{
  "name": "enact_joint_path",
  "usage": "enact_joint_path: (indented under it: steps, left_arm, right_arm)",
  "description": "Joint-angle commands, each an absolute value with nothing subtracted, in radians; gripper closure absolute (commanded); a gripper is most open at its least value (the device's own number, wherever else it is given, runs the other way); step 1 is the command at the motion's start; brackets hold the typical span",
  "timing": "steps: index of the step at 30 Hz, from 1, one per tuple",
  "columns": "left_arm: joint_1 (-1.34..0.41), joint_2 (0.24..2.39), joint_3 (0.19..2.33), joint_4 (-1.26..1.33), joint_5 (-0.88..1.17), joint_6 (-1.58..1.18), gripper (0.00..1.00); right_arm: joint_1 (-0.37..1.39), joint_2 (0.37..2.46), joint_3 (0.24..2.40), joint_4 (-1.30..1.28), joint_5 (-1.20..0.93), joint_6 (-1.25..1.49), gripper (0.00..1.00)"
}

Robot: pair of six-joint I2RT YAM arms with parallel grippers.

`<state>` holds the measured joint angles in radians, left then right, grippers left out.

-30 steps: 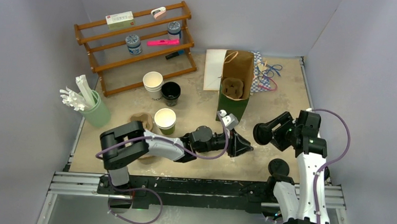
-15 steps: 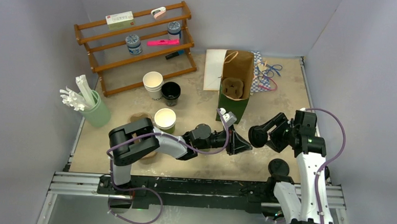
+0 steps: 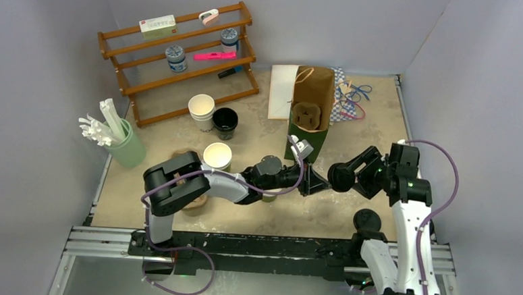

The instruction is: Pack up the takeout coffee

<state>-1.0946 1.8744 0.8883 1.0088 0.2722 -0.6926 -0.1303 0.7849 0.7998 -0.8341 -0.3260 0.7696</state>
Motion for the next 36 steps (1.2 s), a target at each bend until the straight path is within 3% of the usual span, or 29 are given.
enact_joint_path:
  steps: [1, 14, 20, 25, 36]
  left_arm:
    - [-1.075, 1.897, 0.914, 0.947, 0.211, -0.689, 0.85]
    - [-1.08, 1.789, 0.911, 0.749, 0.131, -0.605, 0.82]
    - [-1.111, 1.614, 0.926, 0.549, 0.1, -0.517, 0.77]
    - [-1.093, 1.422, 0.915, 0.325, 0.05, -0.469, 0.75]
    - [-1.045, 1.01, 0.738, -0.051, -0.185, -0.465, 0.7]
  right_arm:
    - [-0.12, 0.793, 0.885, -0.884, -0.348, 0.758, 0.35]
    - [-0.118, 0.837, 0.995, -0.85, -0.121, 0.733, 0.35]
    - [-0.101, 0.783, 0.889, -0.729, -0.238, 0.638, 0.35]
    - [-0.081, 0.743, 0.762, -0.584, -0.429, 0.583, 0.49]
    - [0.348, 0.78, 0.788, -0.556, -0.267, 0.506, 0.53]
